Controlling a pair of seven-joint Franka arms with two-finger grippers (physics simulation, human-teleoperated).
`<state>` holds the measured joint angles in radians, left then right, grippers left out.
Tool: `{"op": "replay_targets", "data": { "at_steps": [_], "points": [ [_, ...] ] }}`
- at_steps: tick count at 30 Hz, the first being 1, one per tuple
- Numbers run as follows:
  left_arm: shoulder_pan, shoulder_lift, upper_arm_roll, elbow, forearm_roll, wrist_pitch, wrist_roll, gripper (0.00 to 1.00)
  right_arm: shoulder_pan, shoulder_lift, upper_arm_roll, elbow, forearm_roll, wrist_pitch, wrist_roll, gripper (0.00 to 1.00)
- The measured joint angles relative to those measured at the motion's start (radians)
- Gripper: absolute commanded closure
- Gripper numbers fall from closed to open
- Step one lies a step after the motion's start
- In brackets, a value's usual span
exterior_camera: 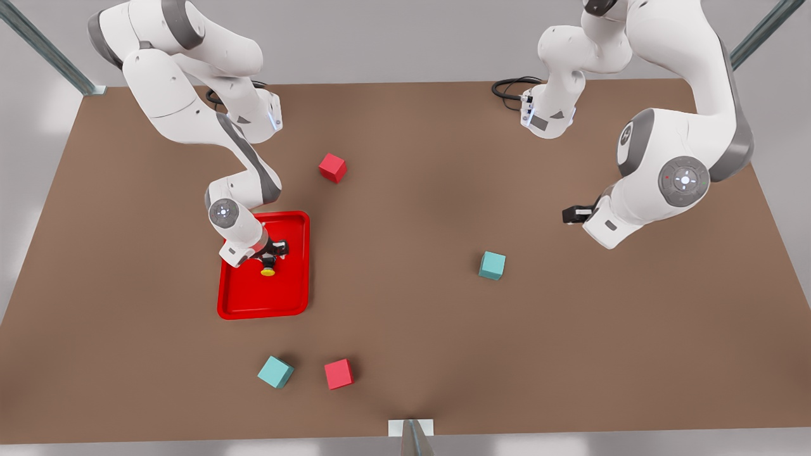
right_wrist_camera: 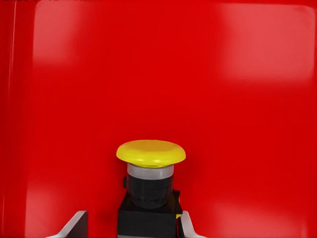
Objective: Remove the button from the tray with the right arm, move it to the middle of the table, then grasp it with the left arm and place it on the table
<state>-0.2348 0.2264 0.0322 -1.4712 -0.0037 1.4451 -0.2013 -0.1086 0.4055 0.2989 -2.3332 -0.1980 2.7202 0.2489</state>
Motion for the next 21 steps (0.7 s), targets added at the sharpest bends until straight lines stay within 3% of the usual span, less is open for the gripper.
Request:
{"op": "replay_targets", "data": {
  "at_steps": [7,11,21],
  "points": [
    [-0.001,-0.006,-0.001,0.0,0.0,-0.002,-0.007,0.0,-0.007,0.009,-0.001,-0.004,-0.006,0.011,0.0,0.27],
    [-0.002,-0.006,-0.002,0.0,0.0,-0.003,-0.01,0.0,-0.008,0.009,0.0,-0.006,-0.012,0.016,0.0,0.44],
    [-0.007,-0.007,-0.001,0.002,0.008,-0.003,-0.016,0.0,-0.009,0.009,0.0,-0.007,-0.014,0.02,-0.002,0.49]
  ]
}}
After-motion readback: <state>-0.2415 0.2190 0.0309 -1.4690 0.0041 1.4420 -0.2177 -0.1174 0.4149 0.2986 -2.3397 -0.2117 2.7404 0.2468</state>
